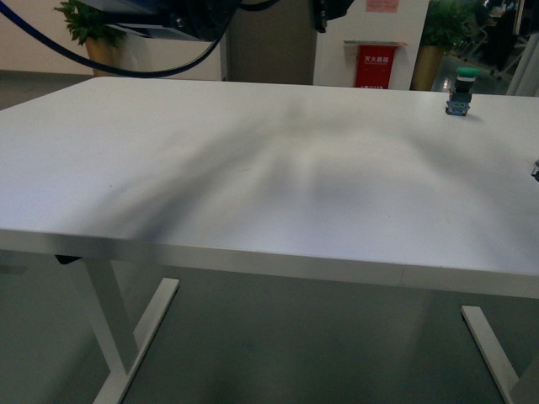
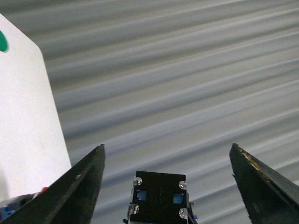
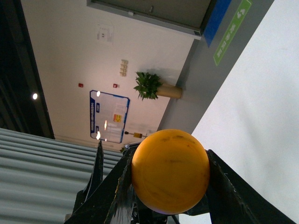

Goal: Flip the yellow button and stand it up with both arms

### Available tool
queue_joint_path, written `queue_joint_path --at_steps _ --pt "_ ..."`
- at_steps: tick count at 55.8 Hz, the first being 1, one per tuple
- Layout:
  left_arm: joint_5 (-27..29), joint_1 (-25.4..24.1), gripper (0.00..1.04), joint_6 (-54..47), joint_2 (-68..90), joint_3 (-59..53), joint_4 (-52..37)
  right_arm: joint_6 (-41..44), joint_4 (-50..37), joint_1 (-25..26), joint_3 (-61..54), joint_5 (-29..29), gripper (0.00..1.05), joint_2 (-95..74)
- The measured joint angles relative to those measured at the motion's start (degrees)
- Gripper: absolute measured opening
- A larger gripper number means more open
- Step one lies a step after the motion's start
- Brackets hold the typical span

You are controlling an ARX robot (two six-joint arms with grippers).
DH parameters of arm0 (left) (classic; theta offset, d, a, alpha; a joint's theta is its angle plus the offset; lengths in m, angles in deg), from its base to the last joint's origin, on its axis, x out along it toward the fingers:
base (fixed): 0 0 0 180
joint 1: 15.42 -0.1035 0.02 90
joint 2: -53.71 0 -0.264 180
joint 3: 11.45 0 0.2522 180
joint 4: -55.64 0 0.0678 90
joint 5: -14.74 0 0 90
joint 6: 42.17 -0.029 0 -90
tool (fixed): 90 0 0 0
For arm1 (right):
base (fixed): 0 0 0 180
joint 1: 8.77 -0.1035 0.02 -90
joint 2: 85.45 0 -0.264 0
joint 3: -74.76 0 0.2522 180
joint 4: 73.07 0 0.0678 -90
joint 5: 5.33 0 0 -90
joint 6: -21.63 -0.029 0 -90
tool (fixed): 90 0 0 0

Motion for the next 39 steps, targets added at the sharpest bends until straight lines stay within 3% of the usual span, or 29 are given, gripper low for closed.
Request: queue_joint_path --at_steps 5,10,13,17,21,29,31,34,39 --pt "-0.42 -2.36 1.00 -5.35 -2.91 -3.91 4.61 0.92 0.22 0.15 -0.90 0.00 0.38 0.13" --pt "2.27 -4.52 0.98 -16.76 -8.07 -8.57 16.94 2.36 0.79 0.48 -2.01 -0.24 0.38 0.66" --pt "6.62 -5.84 0.99 -25.75 -12.17 -11.87 25.90 3.04 0.81 0.74 -2.80 -0.57 0.38 1.22" --pt "15.34 -8.79 0.99 -48.89 -21.57 -21.09 37.70 4.83 0.96 1.22 -4.00 -1.25 0.38 2.56" --pt "22.77 -12.44 0.99 -69.09 -30.75 -33.27 34.99 6.99 1.77 1.64 -4.44 -2.25 0.38 4.22" --pt "25.77 -20.65 0.99 -93.61 -43.56 -52.24 31.08 9.99 2.36 2.67 -4.55 -3.69 0.38 6.82" --pt "27.39 -22.16 0.97 -96.13 -45.62 -56.06 28.57 10.67 2.80 2.86 -4.55 -3.74 0.38 7.39" --pt "34.40 -25.16 0.85 -95.86 -50.25 -67.19 15.04 12.15 3.54 3.23 -4.39 -4.00 0.38 8.33" --pt "35.58 -26.69 0.69 -94.51 -57.20 -81.59 2.78 13.62 4.42 3.23 -3.91 -3.85 0.38 8.44"
